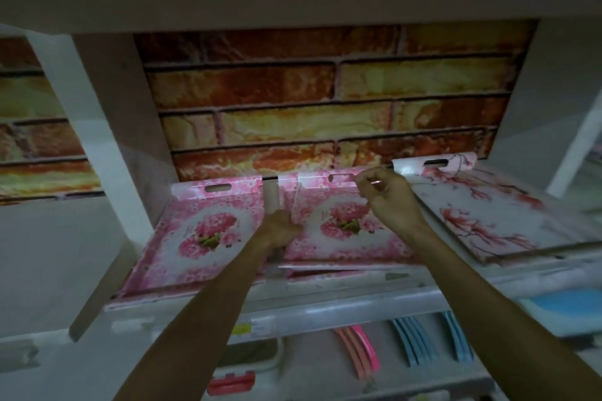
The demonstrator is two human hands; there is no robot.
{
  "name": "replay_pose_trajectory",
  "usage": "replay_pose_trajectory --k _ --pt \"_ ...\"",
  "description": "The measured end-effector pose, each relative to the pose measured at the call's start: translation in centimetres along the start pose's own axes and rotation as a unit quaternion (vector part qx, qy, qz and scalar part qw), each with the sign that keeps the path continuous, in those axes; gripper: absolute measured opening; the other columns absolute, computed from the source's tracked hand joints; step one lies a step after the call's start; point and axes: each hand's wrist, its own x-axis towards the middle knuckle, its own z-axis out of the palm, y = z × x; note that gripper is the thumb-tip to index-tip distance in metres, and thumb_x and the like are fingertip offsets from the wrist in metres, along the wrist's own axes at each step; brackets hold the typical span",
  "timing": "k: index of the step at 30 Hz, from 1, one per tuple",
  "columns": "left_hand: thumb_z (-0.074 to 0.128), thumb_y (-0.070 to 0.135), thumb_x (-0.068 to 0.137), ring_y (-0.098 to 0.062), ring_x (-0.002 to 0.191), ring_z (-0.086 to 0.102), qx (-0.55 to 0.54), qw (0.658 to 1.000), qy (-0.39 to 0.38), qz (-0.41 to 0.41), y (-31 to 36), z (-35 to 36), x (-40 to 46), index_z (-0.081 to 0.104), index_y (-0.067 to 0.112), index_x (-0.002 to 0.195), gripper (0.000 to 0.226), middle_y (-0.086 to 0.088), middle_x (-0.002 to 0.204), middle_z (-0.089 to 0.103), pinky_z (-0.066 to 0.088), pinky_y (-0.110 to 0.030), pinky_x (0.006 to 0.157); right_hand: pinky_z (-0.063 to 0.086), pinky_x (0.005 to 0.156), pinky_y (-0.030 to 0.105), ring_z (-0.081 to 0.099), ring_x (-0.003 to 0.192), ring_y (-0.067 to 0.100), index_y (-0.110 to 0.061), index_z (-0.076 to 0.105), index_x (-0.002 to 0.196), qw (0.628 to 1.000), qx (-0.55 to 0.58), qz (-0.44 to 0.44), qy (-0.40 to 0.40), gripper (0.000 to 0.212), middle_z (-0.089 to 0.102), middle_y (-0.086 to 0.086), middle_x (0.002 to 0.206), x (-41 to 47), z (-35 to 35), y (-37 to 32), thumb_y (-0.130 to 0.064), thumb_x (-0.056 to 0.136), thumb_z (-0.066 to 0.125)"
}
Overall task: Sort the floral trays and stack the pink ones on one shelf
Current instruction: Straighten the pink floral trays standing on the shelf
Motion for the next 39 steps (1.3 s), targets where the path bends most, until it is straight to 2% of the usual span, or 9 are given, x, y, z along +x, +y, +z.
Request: replay_pose_trajectory --k 4,7,11,15,19,24,30,37,39 --pt "0.061 0.020 0.092 -0.012 0.059 0.049 -0.072 0.997 0.014 -0.007 0.0 0.8 0.7 0.061 0.005 0.090 0.015 -0.003 0.068 0.053 0.036 -0.019 0.048 0.056 0.076 0.037 0.065 0.082 0.017 -0.014 0.070 0.088 1.000 -0.002 0.010 0.009 0.011 0.067 -0.010 0.086 0.2 -0.9 0.7 -0.016 0.094 0.061" --pt "0.057 0.016 0.092 -0.014 0.058 0.045 -0.140 0.990 0.022 -0.022 0.3 0.7 1.1 0.059 0.006 0.085 0.013 -0.005 0.069 0.049 0.035 -0.019 0.047 0.051 0.071 0.022 0.060 0.075 0.002 -0.007 0.071 0.093 1.000 -0.002 0.014 0.014 0.013 0.065 -0.012 0.083 0.4 -1.5 0.9 -0.013 0.095 0.060" --pt "0.059 0.009 0.089 -0.029 0.086 0.065 -0.267 0.963 0.029 -0.012 0.6 0.6 1.5 0.066 0.005 0.107 0.020 -0.012 0.093 0.068 0.053 -0.036 0.077 0.041 0.060 0.002 0.056 0.069 -0.002 -0.006 0.070 0.094 0.999 -0.023 0.011 0.022 0.012 0.064 -0.010 0.081 0.6 -2.4 1.2 -0.013 0.095 0.060" --pt "0.057 0.011 0.094 -0.019 0.075 0.067 -0.329 0.943 0.037 0.020 0.8 0.0 0.5 0.063 0.006 0.117 0.025 -0.011 0.097 0.070 0.056 -0.018 0.053 0.044 0.067 0.012 0.061 0.078 0.008 -0.009 0.070 0.097 0.998 -0.043 0.025 0.049 0.013 0.067 -0.002 0.090 1.0 -3.3 2.0 -0.017 0.095 0.059" --pt "0.060 0.028 0.094 -0.025 0.100 0.068 -0.349 0.932 0.082 0.054 -0.4 -1.0 0.3 0.068 0.014 0.117 0.028 -0.007 0.111 0.072 0.056 -0.038 0.088 0.049 0.076 0.026 0.064 0.088 0.020 -0.009 0.067 0.100 0.993 -0.051 0.046 0.097 0.011 0.069 0.006 0.098 1.5 -3.3 2.9 -0.015 0.095 0.059" --pt "0.054 0.023 0.098 -0.005 0.095 0.063 -0.376 0.911 0.130 0.109 -0.3 -2.3 -1.5 0.063 0.019 0.123 0.027 0.005 0.108 0.068 0.048 -0.009 0.067 0.041 0.060 0.016 0.061 0.082 0.019 -0.012 0.058 0.111 0.988 -0.053 0.051 0.134 0.025 0.062 0.010 0.104 1.8 -2.0 3.1 -0.029 0.093 0.061" --pt "0.060 0.035 0.094 -0.023 0.109 0.066 -0.384 0.900 0.185 0.093 -2.4 -4.2 -3.2 0.070 0.019 0.116 0.029 -0.002 0.113 0.072 0.049 -0.047 0.101 0.051 0.061 0.029 0.064 0.076 0.018 -0.014 0.058 0.111 0.994 0.021 0.059 0.086 0.021 0.067 0.001 0.086 0.8 0.8 1.8 -0.028 0.096 0.057" --pt "0.058 0.036 0.094 -0.031 0.092 0.073 -0.374 0.896 0.228 0.074 -6.8 -8.8 -6.0 0.069 0.015 0.113 0.030 -0.007 0.098 0.077 0.060 -0.042 0.079 0.040 0.051 0.011 0.050 0.061 0.007 -0.015 0.054 0.106 0.999 0.023 0.017 0.026 0.013 0.054 -0.002 0.072 0.3 7.4 -0.8 -0.023 0.097 0.057" --pt "0.058 0.035 0.094 -0.024 0.078 0.076 -0.360 0.897 0.248 0.067 -8.0 -10.2 -6.6 0.068 0.013 0.108 0.027 -0.003 0.085 0.078 0.061 -0.031 0.063 0.044 0.055 0.024 0.049 0.058 0.010 -0.014 0.054 0.102 1.000 0.026 0.010 0.004 0.014 0.051 0.001 0.070 0.0 9.3 -1.4 -0.027 0.098 0.055"
